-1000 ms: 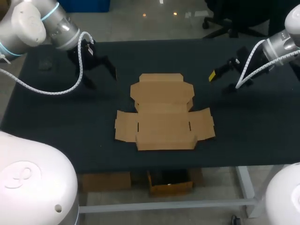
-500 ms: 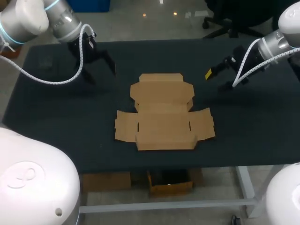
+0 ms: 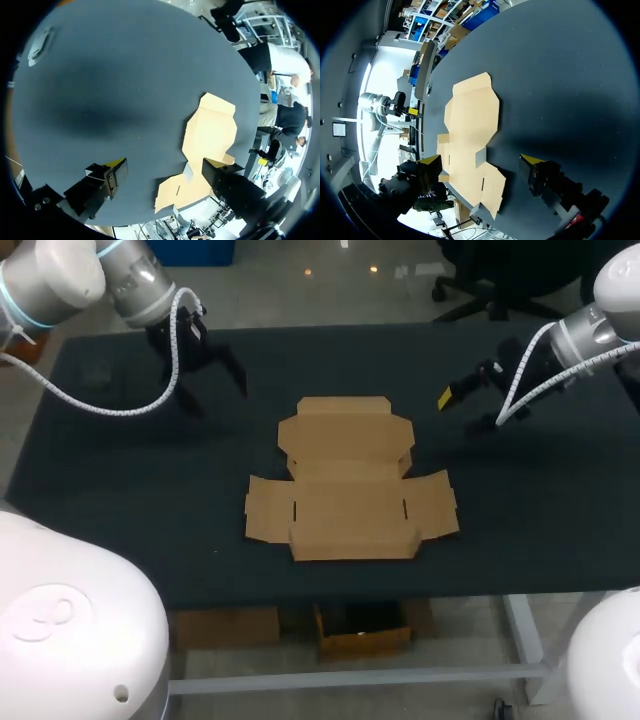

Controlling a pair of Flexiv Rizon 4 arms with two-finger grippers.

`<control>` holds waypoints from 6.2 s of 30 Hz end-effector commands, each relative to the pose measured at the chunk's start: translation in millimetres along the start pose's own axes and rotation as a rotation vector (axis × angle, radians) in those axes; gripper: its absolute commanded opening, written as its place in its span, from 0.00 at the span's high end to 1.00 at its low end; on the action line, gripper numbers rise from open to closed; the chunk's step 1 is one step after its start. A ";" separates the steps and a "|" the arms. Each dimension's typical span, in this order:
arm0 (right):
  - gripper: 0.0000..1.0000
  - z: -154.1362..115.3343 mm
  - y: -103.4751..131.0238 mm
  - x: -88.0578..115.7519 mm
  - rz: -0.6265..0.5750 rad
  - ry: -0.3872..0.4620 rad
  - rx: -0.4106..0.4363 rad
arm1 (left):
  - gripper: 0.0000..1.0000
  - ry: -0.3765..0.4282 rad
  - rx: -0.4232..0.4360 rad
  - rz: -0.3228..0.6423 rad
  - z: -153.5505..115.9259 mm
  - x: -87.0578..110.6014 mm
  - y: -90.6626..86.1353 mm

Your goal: Assemble the packaging by folding the flat box into shape, placing the metal phone stand inside, and closing the box properly

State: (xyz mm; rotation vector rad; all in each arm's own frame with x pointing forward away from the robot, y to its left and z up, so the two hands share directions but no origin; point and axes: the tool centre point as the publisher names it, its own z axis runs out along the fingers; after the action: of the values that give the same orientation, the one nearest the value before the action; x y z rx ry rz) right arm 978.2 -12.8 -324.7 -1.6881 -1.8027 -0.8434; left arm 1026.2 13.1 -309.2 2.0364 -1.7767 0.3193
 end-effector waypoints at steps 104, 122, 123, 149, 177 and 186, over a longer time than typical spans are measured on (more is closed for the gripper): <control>0.59 121.7 57.1 -20.3 0.065 0.148 -0.032 | 0.00 0.155 0.192 0.149 -14.9 -6.8 -15.9; 1.00 110.6 48.8 -4.5 -0.004 0.223 -0.103 | 0.00 0.167 0.162 0.172 -15.2 -8.9 -14.1; 1.00 107.6 48.3 -3.5 -0.015 0.232 -0.114 | 0.00 0.169 0.154 0.180 -15.1 -8.7 -14.3; 1.00 63.2 51.1 34.7 -0.199 0.316 -0.213 | 0.00 0.173 0.108 0.260 -11.8 1.3 -16.3; 1.00 43.1 69.7 62.0 -0.345 0.427 -0.325 | 0.00 0.428 0.260 0.475 -9.8 31.3 -25.5; 1.00 40.5 76.5 73.2 -0.400 0.468 -0.359 | 0.00 0.470 0.307 0.588 -6.1 55.3 -27.3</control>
State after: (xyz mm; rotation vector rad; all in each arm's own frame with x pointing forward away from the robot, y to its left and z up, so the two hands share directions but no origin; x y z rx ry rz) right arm 1046.6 69.1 -288.3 -1.2047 -1.7510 -1.6520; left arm 1061.2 -26.9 -281.9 1.3937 -2.0450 1.1791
